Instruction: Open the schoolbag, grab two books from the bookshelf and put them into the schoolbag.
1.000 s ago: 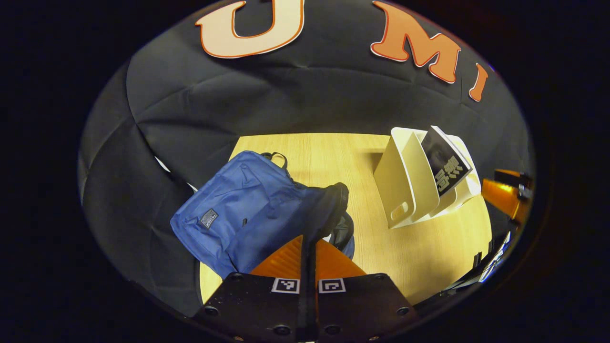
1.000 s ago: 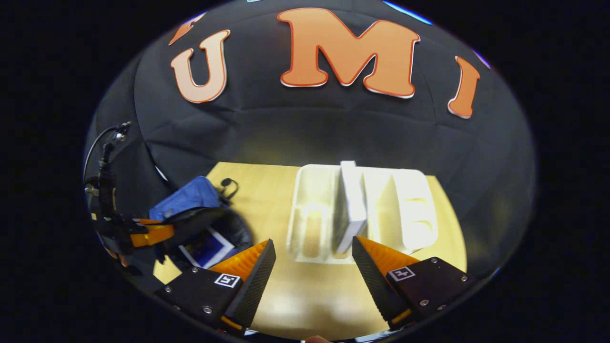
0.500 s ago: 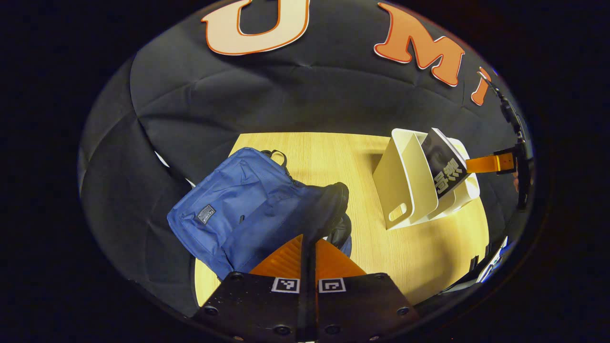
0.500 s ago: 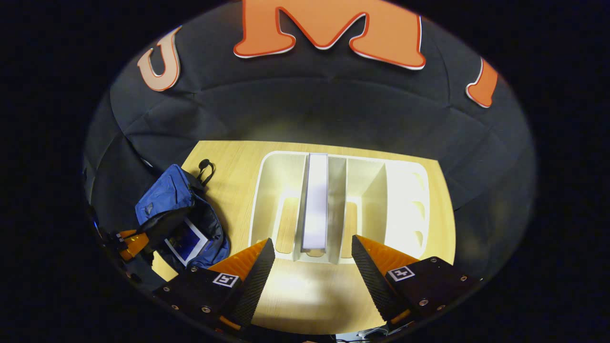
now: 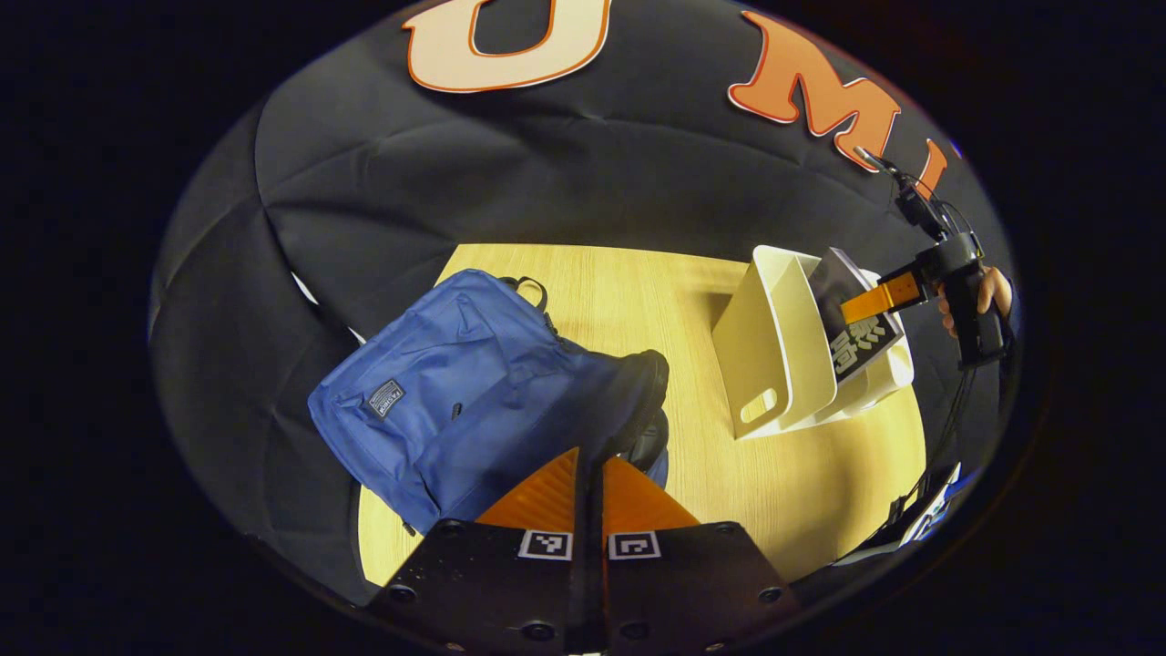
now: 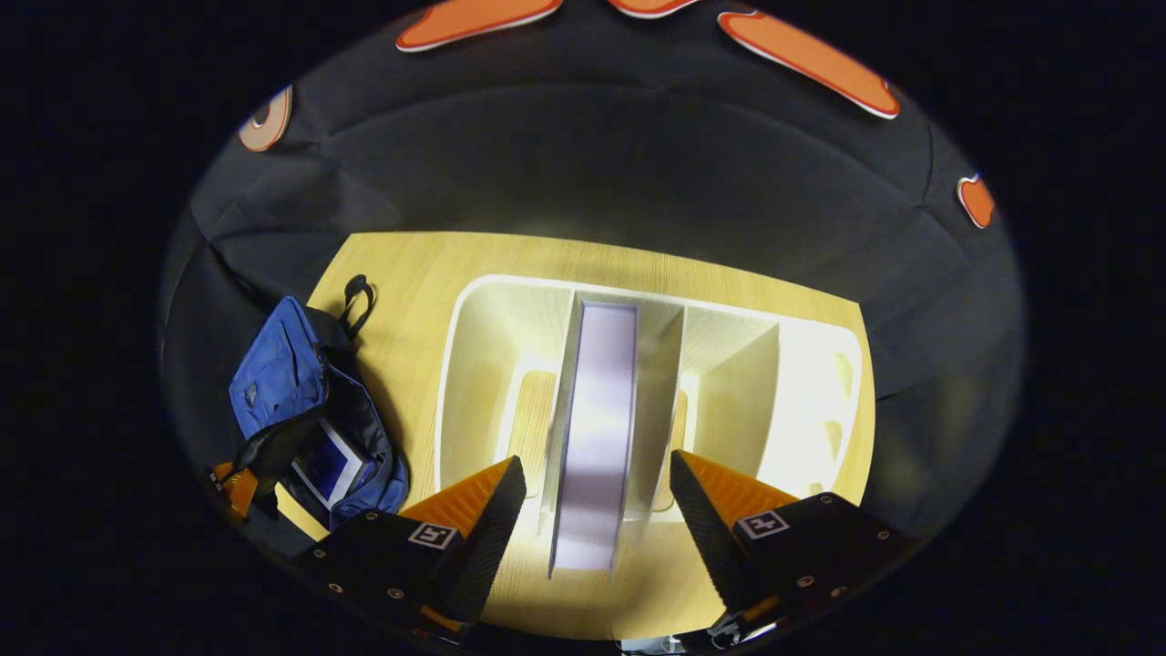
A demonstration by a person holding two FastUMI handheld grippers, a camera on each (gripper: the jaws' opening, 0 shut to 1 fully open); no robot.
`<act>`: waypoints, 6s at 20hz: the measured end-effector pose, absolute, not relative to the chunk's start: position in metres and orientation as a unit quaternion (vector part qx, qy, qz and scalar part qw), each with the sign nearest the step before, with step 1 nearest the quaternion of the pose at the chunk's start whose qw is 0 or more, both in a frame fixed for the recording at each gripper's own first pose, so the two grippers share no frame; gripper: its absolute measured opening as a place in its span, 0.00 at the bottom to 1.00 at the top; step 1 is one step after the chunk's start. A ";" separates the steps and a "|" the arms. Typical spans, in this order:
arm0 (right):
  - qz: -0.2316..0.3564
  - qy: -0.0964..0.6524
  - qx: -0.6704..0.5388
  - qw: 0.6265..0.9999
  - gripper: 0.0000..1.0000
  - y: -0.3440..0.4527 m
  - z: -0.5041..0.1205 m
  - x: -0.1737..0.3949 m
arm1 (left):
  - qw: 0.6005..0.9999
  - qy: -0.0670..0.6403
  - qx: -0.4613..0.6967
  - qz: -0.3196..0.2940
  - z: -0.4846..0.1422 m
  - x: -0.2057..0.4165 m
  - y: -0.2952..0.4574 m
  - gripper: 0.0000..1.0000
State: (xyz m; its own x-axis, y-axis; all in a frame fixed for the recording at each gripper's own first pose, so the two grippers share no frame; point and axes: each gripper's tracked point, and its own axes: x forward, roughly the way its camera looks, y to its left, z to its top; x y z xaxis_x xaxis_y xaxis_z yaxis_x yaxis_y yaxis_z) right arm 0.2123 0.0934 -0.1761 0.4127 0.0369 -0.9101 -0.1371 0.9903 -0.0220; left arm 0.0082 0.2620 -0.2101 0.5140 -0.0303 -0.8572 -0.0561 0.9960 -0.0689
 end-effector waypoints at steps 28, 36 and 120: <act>0.082 0.463 0.071 0.880 0.33 0.059 -0.081 0.156 | 0.872 0.488 -0.035 -0.005 -0.213 0.007 0.258 0.00; 0.141 0.414 0.158 0.885 0.33 0.073 -0.037 0.104 | 0.874 0.485 -0.015 -0.005 -0.210 0.006 0.255 0.00; 0.130 0.352 0.249 0.893 0.85 0.206 -0.177 0.051 | 0.876 0.474 0.075 0.041 -0.208 -0.004 0.237 0.01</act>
State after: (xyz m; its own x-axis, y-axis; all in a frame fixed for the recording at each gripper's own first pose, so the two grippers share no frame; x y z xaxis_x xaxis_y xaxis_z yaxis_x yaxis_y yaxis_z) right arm 0.0511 0.2055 -0.1765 0.7191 0.4069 -0.5633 -0.0572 0.8425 0.5356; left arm -0.0039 0.2371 -0.2081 0.5469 0.1435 -0.8248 -0.0005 0.9852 0.1711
